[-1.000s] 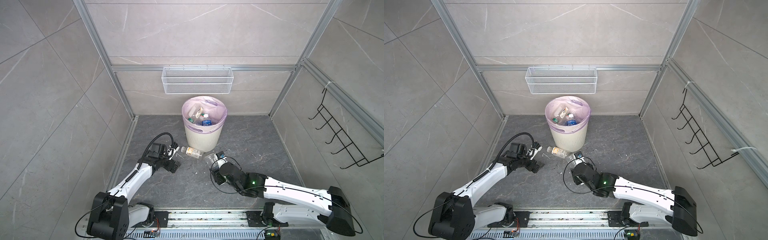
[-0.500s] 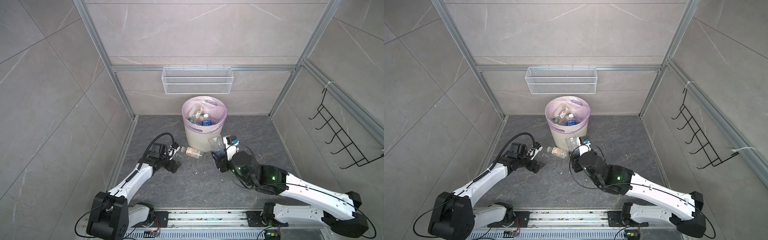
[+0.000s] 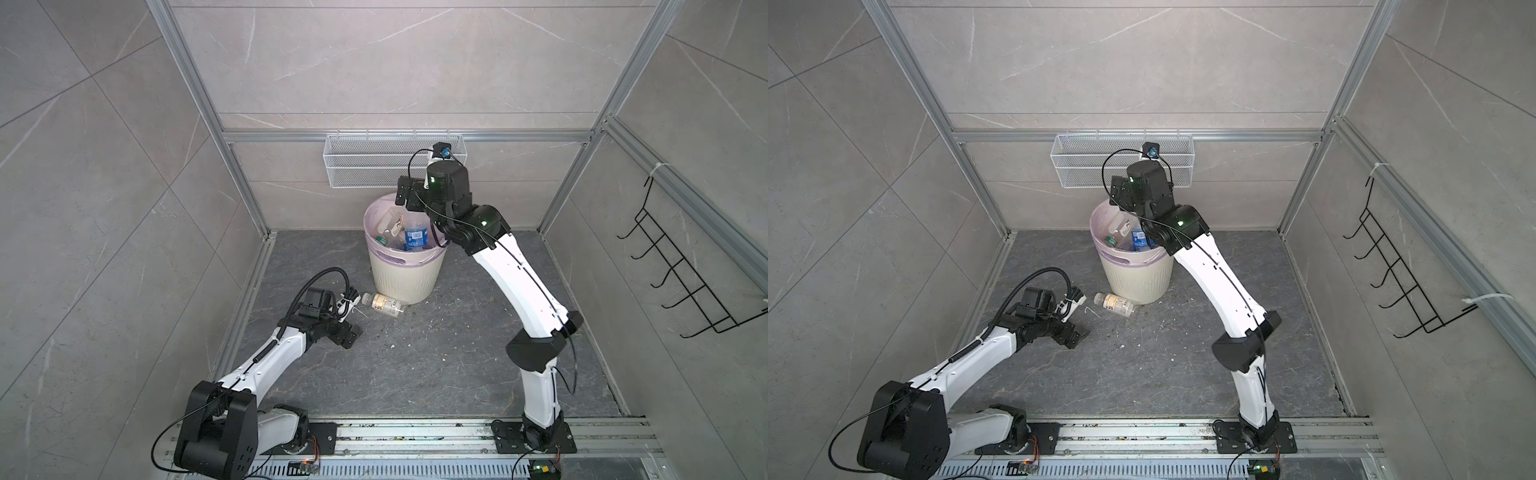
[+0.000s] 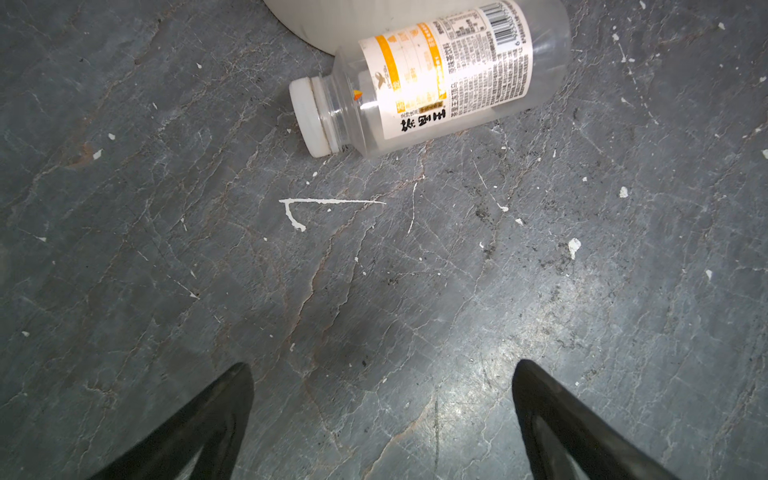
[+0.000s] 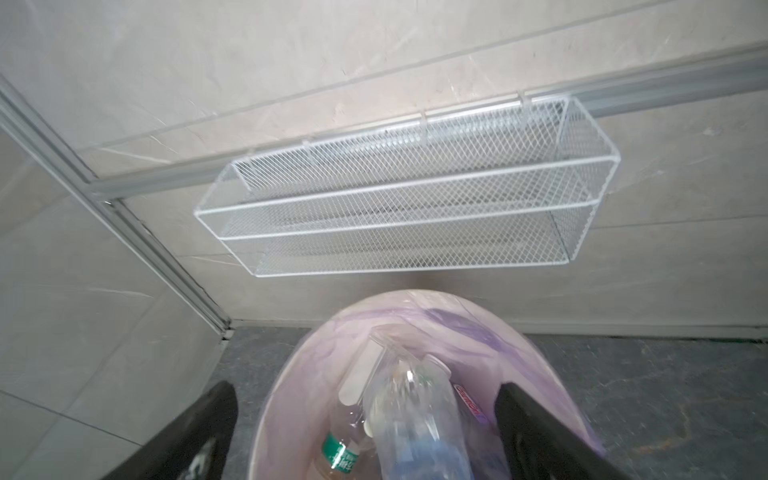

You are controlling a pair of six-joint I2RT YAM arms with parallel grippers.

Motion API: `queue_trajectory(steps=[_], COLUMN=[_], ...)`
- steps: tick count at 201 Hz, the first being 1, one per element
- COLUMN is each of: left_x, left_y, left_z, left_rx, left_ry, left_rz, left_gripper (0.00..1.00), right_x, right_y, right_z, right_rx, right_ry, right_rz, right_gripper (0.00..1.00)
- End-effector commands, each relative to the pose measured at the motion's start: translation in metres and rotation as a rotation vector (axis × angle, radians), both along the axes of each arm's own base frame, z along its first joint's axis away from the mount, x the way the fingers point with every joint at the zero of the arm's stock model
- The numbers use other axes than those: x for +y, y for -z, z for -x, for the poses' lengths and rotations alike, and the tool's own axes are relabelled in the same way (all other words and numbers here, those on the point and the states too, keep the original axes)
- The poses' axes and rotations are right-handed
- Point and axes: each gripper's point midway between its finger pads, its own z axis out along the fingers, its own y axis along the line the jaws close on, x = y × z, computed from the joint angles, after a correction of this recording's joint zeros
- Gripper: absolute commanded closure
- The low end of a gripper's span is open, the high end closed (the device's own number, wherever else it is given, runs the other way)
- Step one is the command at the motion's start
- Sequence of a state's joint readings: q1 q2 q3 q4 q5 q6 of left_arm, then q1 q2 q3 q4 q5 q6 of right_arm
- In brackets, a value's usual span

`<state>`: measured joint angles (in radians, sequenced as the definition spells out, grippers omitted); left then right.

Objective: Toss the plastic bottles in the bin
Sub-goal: 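Carry the blue-labelled bottle over the bin and open the right gripper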

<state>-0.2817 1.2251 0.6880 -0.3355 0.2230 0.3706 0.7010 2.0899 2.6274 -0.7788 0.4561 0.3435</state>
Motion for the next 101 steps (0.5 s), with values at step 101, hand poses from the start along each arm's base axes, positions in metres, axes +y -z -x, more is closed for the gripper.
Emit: queue_trajectory(steps=[101], left_x=[-0.035], left_y=[-0.017], left_z=[-0.055], left_rx=[-0.309], left_ry=[0.331], left_rz=[-0.154], left_gripper=[0.0], right_x=[-0.092], right_y=[0.055], right_z=[0.129], right_rx=[0.106], right_ry=[-0.026], right_rz=[-0.044], right_gripper=[0.01])
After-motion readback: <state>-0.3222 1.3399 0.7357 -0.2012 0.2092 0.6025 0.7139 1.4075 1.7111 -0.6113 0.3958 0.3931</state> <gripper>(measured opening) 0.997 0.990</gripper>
